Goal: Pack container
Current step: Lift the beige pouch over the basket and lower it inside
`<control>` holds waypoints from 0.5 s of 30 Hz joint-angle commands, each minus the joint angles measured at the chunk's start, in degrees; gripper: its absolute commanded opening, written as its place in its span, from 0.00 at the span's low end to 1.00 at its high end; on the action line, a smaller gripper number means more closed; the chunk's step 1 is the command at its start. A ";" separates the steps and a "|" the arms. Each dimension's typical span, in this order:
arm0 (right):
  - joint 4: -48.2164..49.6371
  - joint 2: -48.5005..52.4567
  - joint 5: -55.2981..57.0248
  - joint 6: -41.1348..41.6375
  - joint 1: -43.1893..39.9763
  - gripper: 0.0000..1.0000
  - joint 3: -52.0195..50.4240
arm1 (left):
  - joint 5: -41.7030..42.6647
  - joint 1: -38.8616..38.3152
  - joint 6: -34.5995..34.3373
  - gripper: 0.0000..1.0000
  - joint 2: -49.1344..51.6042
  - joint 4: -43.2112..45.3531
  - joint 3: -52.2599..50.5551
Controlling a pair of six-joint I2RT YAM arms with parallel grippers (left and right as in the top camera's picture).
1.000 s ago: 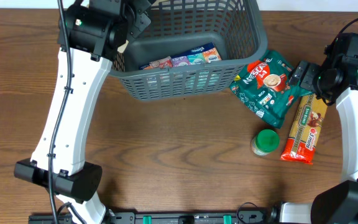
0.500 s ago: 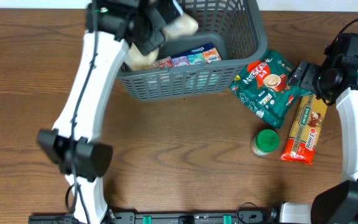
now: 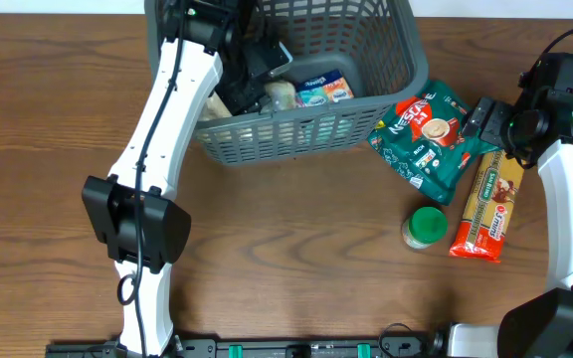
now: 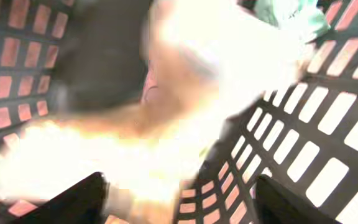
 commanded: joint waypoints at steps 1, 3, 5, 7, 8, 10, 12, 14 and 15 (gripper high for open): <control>-0.33 0.31 0.22 0.02 -0.46 0.99 1.01 | 1.01 0.46 -0.24 0.87 -0.22 -0.72 0.55; -0.55 0.31 0.22 0.02 -0.46 0.99 1.01 | 1.01 0.46 -0.24 0.87 -0.22 -0.68 0.55; -0.79 0.31 0.22 0.00 -0.46 0.99 1.01 | 0.98 0.46 -0.24 0.87 -0.22 -0.70 0.55; -0.96 0.31 0.22 0.00 -0.46 0.99 1.01 | 0.94 0.48 -0.24 0.87 -0.22 -0.68 0.55; -1.01 0.31 0.24 0.00 -0.46 0.99 1.01 | 0.48 0.52 -0.24 0.87 -0.22 -0.68 0.55; -1.01 0.31 0.22 0.00 -0.46 0.99 1.01 | -1.49 0.74 -0.26 0.87 -0.22 -0.74 0.55; -1.03 0.31 0.22 0.00 -0.46 0.99 1.01 | -3.32 1.31 -0.26 0.87 -0.22 -0.94 0.55; -1.09 0.31 0.22 0.00 -0.46 0.99 1.01 | -4.39 2.40 -0.28 0.87 -0.22 -1.33 0.55; -1.16 0.31 0.22 0.00 -0.46 0.99 1.01 | -4.42 2.97 -0.31 0.87 -0.22 -1.46 0.55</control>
